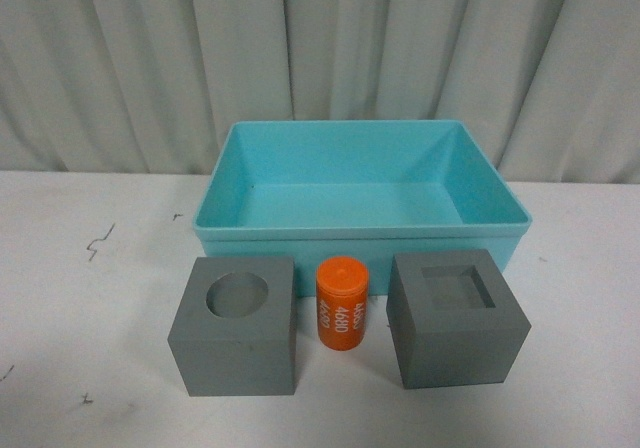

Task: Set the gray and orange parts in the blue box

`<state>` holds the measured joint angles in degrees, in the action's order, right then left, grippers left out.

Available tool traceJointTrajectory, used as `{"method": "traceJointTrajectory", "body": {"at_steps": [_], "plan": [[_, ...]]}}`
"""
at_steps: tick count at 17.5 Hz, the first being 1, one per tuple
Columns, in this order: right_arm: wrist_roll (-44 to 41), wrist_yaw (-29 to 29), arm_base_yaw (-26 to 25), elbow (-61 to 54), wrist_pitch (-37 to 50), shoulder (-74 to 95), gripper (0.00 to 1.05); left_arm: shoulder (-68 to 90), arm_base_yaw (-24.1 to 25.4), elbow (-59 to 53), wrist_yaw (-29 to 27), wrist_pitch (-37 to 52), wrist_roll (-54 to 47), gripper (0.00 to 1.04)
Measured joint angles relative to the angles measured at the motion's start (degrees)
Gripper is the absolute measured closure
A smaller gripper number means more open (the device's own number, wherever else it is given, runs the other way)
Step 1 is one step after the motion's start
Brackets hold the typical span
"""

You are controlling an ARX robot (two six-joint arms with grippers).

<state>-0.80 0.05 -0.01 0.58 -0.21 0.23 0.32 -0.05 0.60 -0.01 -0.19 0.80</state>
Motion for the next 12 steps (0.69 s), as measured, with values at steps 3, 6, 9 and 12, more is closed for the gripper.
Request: {"method": "traceJointTrajectory", "body": {"at_steps": [3,6,9,12], "plan": [[0.00,0.00,0.00,0.00,0.00,-0.02,0.06,0.00,0.00,0.00,0.00,0.00,0.00,0.07],[0.00,0.00,0.00,0.00,0.00,-0.02,0.06,0.00,0.00,0.00,0.00,0.00,0.00,0.07],[0.00,0.00,0.00,0.00,0.00,0.00,0.06,0.00,0.00,0.00,0.00,0.00,0.00,0.07],[0.00,0.00,0.00,0.00,0.00,0.00,0.06,0.00,0.00,0.00,0.00,0.00,0.00,0.07]]}}
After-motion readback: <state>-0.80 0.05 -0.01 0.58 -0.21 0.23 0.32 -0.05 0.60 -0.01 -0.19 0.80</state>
